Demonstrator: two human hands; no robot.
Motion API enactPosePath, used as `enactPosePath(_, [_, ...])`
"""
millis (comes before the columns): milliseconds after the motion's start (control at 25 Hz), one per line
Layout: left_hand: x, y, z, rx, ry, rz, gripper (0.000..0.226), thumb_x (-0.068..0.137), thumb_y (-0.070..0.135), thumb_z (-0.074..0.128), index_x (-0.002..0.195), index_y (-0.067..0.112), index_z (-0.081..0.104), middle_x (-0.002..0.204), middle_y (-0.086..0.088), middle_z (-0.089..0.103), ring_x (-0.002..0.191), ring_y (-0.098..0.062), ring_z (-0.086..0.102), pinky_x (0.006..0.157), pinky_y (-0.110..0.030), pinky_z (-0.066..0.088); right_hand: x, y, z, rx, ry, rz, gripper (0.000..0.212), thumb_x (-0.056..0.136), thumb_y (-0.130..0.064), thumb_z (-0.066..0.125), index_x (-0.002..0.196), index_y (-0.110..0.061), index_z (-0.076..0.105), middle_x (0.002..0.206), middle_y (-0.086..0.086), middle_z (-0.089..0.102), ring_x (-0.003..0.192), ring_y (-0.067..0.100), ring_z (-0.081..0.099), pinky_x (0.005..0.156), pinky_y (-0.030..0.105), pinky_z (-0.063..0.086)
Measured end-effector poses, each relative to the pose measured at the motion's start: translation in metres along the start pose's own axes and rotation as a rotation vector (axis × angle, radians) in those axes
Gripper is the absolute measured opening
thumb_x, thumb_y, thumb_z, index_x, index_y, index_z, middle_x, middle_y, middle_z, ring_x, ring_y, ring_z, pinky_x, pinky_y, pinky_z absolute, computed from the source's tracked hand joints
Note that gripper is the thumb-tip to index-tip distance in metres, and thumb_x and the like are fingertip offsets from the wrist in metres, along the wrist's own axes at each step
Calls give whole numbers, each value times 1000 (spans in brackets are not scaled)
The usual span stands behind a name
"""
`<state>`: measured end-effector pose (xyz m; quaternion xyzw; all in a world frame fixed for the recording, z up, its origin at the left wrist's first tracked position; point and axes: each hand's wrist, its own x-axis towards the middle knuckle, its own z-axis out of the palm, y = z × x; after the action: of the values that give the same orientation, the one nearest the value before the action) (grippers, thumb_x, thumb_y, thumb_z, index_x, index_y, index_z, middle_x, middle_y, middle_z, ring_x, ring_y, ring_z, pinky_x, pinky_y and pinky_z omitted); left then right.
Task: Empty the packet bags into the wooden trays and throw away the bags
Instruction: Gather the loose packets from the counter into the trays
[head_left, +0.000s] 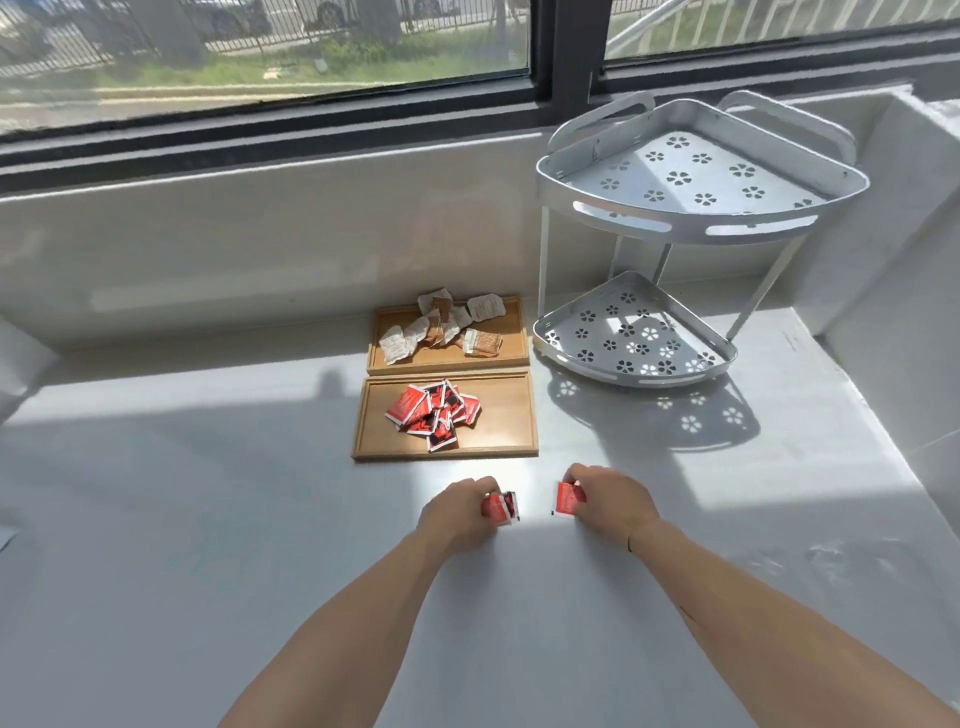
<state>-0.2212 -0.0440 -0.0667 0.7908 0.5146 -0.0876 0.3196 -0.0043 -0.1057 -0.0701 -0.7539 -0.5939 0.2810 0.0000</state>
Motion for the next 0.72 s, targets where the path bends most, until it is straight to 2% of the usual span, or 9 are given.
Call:
enactPosePath(120, [-3,-42,-29,-10,18,-58,28,80,40,71,100,25,59,100,2,64,97,-22,59,78,-34,52,18,-37,-1,-26,25,-56,26,89,-22,53,114,-26,59,113,1,66,107,24,57,81,33,47])
enactPosePath(200, [-3,-65,-54,-39,3,-107,31,73,51,76,86,29,58,85,10,63,82,-16,59,67,-27,45,31,-60,-7,-18,23,-73,23,89,-25,53,111,-26,58,109,1,67,101,25,59,74,31,44])
enactPosePath(280, [-1,-85,-78,-64,12,-137,34,71,54,77,79,31,53,73,14,57,75,-13,55,65,-25,39,44,-79,-16,-24,-7,-83,23,87,-28,55,109,-27,59,106,1,68,97,25,61,71,31,42])
enactPosePath(320, [1,-93,-90,-61,28,-141,29,73,49,75,82,31,53,75,14,57,78,-16,55,67,-26,39,50,-87,-21,-31,-14,-88,25,86,-29,56,111,-26,59,106,2,69,97,26,62,72,31,43])
enactPosePath(400, [9,-105,-108,-12,55,-150,17,81,33,67,95,29,58,92,3,66,89,-23,58,70,-28,41,62,-100,-29,-45,-2,-92,29,85,-28,56,113,-26,59,108,4,69,99,28,62,73,33,45])
enactPosePath(520, [27,-115,-125,65,76,-143,36,85,17,55,119,26,58,113,-4,66,106,-27,59,72,-29,43,81,-114,-35,-65,42,-76,30,86,-20,51,114,-28,60,110,6,69,99,30,62,75,35,47])
enactPosePath(720, [61,-121,-135,132,-45,-98,38,87,14,46,123,23,56,122,-7,62,113,-28,55,77,-31,40,106,-121,-36,-120,39,-61,28,91,-24,50,116,-27,60,111,7,70,100,31,63,76,36,48])
